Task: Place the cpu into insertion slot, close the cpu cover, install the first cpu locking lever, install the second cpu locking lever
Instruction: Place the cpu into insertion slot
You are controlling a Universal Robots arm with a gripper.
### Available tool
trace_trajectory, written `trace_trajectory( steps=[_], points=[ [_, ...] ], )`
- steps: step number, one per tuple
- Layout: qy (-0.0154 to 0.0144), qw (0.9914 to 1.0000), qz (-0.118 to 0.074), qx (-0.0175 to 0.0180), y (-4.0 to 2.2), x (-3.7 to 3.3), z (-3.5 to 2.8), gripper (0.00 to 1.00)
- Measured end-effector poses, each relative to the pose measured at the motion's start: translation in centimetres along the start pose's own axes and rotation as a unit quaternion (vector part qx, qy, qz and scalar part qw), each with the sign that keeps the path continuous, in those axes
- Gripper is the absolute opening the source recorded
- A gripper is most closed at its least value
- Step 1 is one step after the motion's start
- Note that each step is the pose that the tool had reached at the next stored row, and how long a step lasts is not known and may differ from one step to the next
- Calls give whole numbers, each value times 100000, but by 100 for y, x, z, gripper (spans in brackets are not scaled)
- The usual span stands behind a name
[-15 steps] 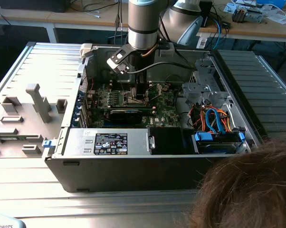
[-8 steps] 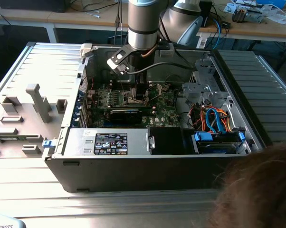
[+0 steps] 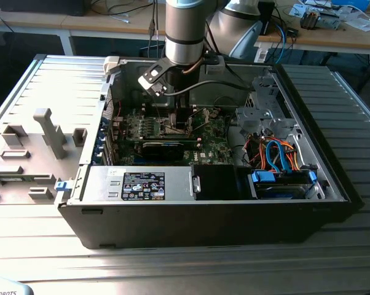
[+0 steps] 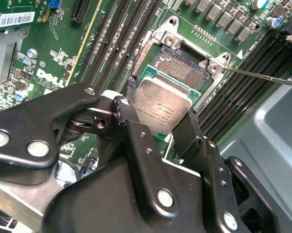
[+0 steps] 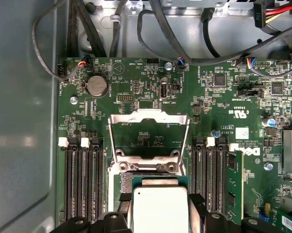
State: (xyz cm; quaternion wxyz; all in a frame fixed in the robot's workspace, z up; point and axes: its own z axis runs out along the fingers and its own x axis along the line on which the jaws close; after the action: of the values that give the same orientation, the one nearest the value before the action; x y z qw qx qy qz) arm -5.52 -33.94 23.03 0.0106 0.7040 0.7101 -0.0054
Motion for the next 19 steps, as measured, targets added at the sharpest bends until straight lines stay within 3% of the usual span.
trace_trajectory(
  steps=[5, 19],
  points=[
    [5, 100000, -8, 0, -30, 8, 35, 55],
    [30, 100000, -5, -3, -30, 50, 75, 55]
  ],
)
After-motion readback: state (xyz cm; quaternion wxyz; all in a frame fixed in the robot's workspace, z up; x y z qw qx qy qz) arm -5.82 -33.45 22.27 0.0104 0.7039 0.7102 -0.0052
